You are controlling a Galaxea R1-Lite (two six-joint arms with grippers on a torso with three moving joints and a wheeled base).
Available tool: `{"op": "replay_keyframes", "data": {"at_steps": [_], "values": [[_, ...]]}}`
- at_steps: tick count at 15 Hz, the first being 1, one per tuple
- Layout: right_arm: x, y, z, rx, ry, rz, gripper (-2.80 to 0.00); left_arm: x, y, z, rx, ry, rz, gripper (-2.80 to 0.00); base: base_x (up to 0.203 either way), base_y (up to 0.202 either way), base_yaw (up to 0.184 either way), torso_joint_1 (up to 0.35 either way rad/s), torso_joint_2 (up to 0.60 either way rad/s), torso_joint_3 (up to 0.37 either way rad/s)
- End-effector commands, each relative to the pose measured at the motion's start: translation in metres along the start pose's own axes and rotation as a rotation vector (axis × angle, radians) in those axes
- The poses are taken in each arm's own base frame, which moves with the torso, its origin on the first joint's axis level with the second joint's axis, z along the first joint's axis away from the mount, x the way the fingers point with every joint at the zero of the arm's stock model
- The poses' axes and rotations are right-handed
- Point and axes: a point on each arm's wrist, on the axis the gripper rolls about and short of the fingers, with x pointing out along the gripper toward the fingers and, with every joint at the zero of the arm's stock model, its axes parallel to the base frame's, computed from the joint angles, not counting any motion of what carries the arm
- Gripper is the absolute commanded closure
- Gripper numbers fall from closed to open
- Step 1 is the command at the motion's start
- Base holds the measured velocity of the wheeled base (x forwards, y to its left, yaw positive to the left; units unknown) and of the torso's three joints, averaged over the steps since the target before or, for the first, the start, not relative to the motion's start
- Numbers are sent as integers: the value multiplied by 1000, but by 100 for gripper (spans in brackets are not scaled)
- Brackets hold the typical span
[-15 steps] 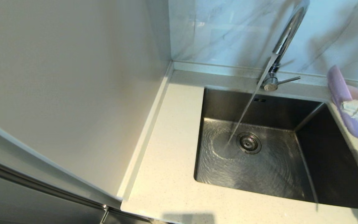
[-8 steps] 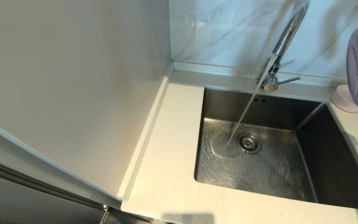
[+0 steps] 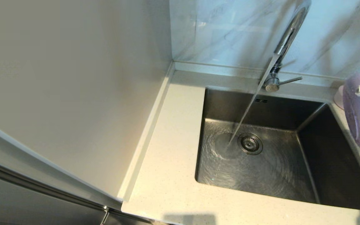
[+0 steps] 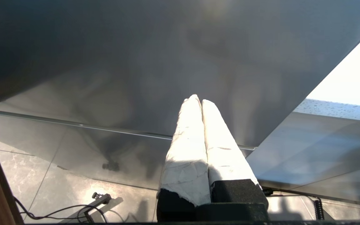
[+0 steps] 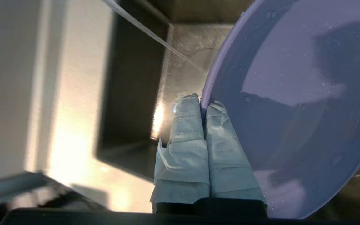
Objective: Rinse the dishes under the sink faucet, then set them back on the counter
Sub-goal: Place the plate on the table
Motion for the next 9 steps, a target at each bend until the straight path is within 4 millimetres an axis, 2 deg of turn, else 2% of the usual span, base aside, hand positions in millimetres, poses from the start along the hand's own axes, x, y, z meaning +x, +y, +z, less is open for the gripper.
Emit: {"op": "replay_keyframes", "data": {"at_steps": [1,5,9], "values": [[4,-6,-9,-88,31,-57,0,0,0,0,0,0,-1,0,0,0,0,0,0,0],[9,-23,-29,-285,66,-124,0,0,0,0,0,0,-1,0,0,0,0,0,0,0],[17,-58,-64,-494,111,-195,0,0,0,0,0,0,1,0,0,0,0,0,0,0]]}}
